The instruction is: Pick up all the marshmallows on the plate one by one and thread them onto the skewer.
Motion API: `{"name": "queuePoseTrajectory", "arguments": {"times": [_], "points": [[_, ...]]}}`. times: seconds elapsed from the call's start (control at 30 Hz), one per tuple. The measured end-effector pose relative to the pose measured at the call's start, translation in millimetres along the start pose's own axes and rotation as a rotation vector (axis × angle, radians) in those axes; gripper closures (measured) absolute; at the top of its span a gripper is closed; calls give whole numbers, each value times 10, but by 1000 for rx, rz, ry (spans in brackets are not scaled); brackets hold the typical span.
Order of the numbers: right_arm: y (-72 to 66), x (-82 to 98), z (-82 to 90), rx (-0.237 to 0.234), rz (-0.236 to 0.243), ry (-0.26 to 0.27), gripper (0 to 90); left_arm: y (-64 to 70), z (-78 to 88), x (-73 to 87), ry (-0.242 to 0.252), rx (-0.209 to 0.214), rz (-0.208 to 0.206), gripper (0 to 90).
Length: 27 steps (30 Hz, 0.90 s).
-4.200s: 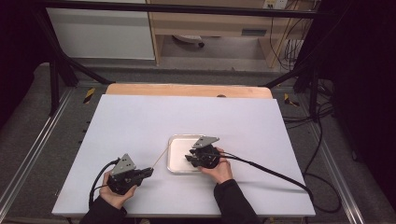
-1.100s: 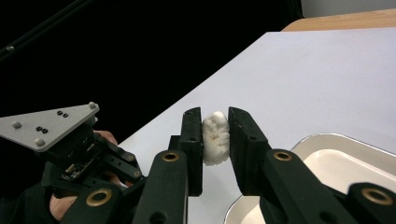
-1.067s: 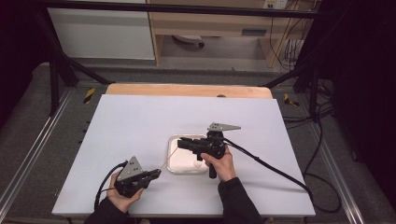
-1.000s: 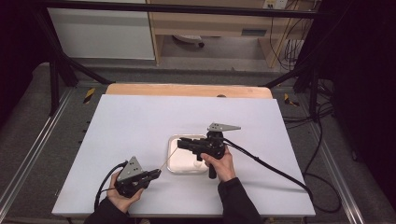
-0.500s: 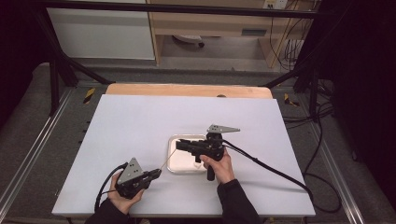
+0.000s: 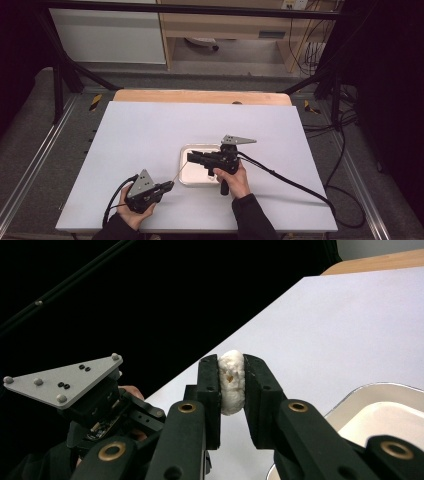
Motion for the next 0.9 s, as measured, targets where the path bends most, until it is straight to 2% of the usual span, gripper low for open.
{"name": "queuePoseTrajectory", "arguments": {"times": [0.6, 0.63, 0.67, 0.7, 0.77, 0.9], "points": [[-16, 57, -12, -6, -2, -3, 796, 18, -16, -17, 14, -9, -6, 890], [-19, 62, -15, -9, -5, -6, 796, 21, -16, -24, 19, -8, -6, 890], [-17, 95, -32, -18, -9, -41, 792, 33, -12, -79, 55, 7, 2, 890], [-19, 146, -62, -25, -11, -65, 789, 33, -12, -79, 55, 7, 2, 890], [-14, 198, -87, -30, -16, -71, 788, 64, -48, -119, 47, -16, -22, 890], [8, 251, -110, -19, -9, -64, 782, 43, -88, -92, 34, -23, -2, 889]]}}
Point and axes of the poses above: each handheld gripper's, and its own axes: z roughly backward along the jaws, x roughly out of its underside, y roughly to its right, the point moved 2 cm from there along -z, roughly forward along the jaws, and after that the axes turned 7 degrees about y, right-handed, at the moved point
